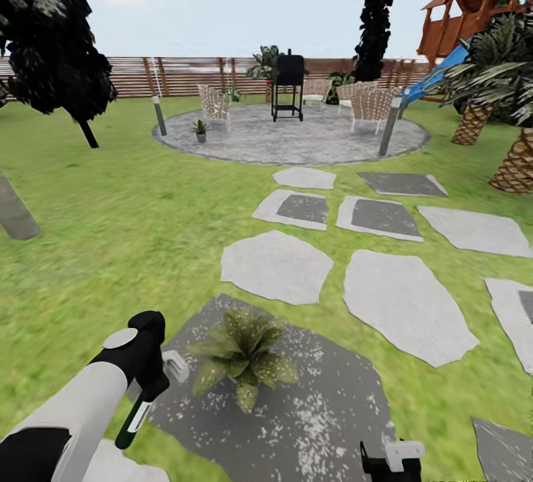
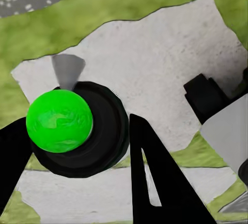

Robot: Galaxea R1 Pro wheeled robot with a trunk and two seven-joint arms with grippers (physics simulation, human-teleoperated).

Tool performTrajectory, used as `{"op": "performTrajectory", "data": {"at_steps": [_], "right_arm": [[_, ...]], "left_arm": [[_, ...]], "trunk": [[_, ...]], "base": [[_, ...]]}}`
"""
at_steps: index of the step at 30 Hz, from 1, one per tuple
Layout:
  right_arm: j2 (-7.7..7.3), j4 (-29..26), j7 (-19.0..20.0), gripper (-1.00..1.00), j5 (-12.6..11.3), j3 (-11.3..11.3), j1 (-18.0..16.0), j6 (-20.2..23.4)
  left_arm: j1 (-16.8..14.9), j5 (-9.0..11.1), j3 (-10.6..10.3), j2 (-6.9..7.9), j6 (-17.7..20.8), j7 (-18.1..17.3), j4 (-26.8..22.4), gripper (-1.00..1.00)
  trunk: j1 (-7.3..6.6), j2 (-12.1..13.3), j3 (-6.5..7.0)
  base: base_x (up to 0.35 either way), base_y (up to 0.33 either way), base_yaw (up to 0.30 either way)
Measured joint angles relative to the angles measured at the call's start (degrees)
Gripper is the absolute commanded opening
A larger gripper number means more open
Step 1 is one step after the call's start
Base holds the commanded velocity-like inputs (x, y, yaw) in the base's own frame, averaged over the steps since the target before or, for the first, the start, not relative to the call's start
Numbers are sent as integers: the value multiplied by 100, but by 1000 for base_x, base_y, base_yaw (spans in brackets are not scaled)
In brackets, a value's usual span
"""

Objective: Pick up the pesticide atomizer in the garden and spray insectifuge to fully cover both potted plants in the garden.

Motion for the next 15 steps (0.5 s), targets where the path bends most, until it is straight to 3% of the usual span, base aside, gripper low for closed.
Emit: {"op": "performTrajectory", "data": {"at_steps": [6,12,15], "right_arm": [[0,0,-2,100,0,1,-1,-1],[0,1,-2,100,0,1,-1,-1],[0,2,-2,100,0,1,-1,-1]], "left_arm": [[1,13,-2,-32,1,-2,0,-100],[-59,19,-22,-88,7,-14,-46,-100],[-96,-11,-32,-85,9,-291,-73,-100]], "trunk": [[2,0,0],[2,0,0],[2,0,0]], "base": [[99,87,-237],[2,2,-17],[0,0,0]]}}
